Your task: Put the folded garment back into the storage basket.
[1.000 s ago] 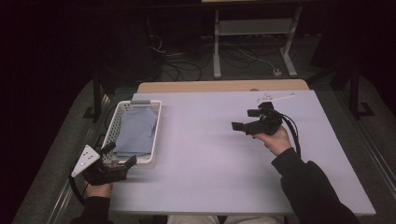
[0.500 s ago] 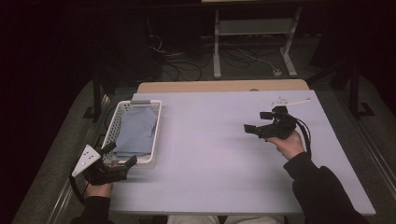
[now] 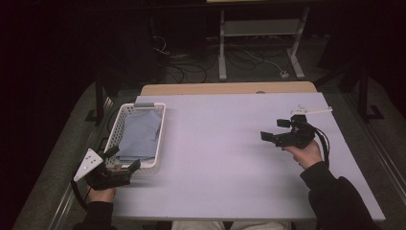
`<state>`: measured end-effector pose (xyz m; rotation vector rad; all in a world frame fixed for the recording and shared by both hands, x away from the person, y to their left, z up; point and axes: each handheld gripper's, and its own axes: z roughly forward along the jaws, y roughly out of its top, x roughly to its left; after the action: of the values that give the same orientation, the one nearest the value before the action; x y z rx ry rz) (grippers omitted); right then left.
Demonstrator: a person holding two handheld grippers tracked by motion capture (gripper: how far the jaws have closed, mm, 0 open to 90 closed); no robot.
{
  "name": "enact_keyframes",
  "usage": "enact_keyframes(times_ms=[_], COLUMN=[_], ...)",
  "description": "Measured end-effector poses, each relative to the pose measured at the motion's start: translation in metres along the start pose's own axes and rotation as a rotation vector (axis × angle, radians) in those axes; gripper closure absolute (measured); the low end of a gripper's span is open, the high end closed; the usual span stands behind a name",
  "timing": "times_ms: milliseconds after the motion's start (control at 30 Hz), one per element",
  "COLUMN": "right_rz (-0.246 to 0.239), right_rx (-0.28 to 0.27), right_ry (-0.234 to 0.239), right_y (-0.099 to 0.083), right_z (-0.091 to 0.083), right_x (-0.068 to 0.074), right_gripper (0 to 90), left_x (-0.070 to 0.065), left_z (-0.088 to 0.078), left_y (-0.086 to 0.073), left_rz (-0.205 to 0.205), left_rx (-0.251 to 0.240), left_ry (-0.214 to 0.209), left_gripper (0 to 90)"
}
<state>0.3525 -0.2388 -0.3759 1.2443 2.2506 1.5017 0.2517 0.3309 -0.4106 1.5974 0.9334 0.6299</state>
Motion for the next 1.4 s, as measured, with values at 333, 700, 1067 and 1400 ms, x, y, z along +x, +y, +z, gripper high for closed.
enact_keyframes(times_ms=[333, 700, 1067, 1400], right_rz=[0.021, 0.033, 0.037, 0.025], right_rx=[-0.025, -0.024, -0.038, -0.035], right_ry=[-0.025, -0.057, -0.112, -0.144], right_y=[-0.017, -0.038, -0.063, -0.081], right_z=[-0.019, -0.033, -0.053, -0.064], right_x=[-0.009, -0.014, -0.023, -0.027], right_gripper=[0.0, 0.0, 0.0, 0.0], left_x=[0.0, 0.0, 0.0, -0.001], left_z=[0.0, -0.001, 0.0, -0.001], left_y=[0.0, 0.0, 0.0, 0.0], left_rz=[0.001, -0.001, 0.001, 0.0], left_rx=[0.0, -0.004, -0.002, -0.002], left_ry=[-0.002, -0.002, -0.003, -0.004], left_gripper=[0.0, 0.0, 0.0, 0.0])
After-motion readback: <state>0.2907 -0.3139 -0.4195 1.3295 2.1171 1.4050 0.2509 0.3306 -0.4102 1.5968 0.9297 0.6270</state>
